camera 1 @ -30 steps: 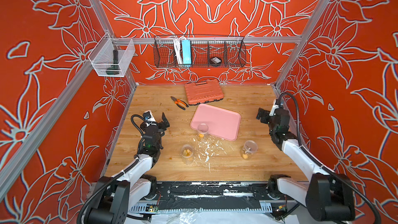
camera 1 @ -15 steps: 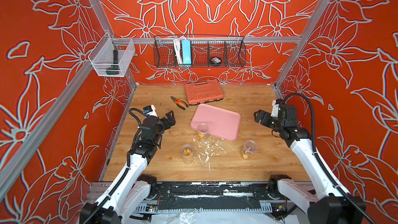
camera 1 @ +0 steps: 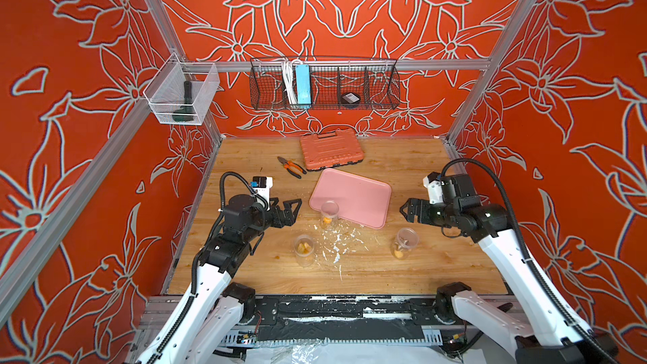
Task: Pour the cookies out of the jar
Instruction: Pick up the jar from the center of the board.
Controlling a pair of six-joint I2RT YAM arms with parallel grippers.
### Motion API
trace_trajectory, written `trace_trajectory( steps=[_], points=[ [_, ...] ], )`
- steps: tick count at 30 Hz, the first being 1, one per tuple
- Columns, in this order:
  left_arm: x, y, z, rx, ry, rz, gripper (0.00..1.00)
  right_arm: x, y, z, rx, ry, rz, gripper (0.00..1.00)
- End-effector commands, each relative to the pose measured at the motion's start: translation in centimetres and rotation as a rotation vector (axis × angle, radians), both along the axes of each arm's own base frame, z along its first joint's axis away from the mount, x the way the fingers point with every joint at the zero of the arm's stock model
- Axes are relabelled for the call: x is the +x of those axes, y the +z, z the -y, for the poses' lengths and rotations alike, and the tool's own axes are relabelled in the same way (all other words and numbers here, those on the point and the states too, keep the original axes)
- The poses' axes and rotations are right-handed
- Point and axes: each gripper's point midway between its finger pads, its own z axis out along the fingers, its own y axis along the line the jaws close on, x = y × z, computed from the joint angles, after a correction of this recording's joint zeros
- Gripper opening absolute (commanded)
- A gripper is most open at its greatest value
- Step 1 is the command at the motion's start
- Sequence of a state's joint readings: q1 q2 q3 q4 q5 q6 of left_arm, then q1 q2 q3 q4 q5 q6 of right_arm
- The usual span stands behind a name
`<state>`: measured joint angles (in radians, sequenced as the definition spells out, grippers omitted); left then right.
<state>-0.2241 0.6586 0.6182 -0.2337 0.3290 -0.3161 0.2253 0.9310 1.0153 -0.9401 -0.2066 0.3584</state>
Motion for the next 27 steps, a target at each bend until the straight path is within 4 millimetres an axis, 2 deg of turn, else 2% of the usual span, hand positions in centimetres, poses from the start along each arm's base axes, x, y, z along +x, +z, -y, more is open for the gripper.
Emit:
trace_trajectory(
  steps=[1,3,8,12,15,20,27],
  points=[
    [-2.0,0.6,1.1,0.006,-0.1,0.045,0.98,-2.0,-0.5,0.9,-0.064,0.026,-0.021,0.99],
    [-2.5,1.3,1.5,-0.006,-0.135,0.08,0.98,-2.5,-0.8,1.0,-0.076,0.048,-0.022,0.99],
    [-2.4,0.3,1.9,-0.011,-0.151,0.051,0.98,-3.4,-0.2,0.0,-0.034,0.118,0.001,0.99],
    [-2.5,0.1,2.2,-0.016,-0.162,0.044,0.98,-4.0,0.0,0.2,-0.033,0.108,0.017,0.99],
    [-3.2,0.1,3.2,-0.016,-0.206,0.047,0.98,-4.6,-0.5,0.0,-0.013,0.118,0.029,0.99],
    [-4.7,-0.3,5.7,-0.017,-0.315,0.033,0.98,-5.0,0.0,-0.2,0.01,0.129,0.077,0.99],
    [-5.5,-0.7,6.8,-0.01,-0.361,0.021,0.98,-4.7,-0.8,-0.2,0.002,0.124,0.046,0.99]
  ],
)
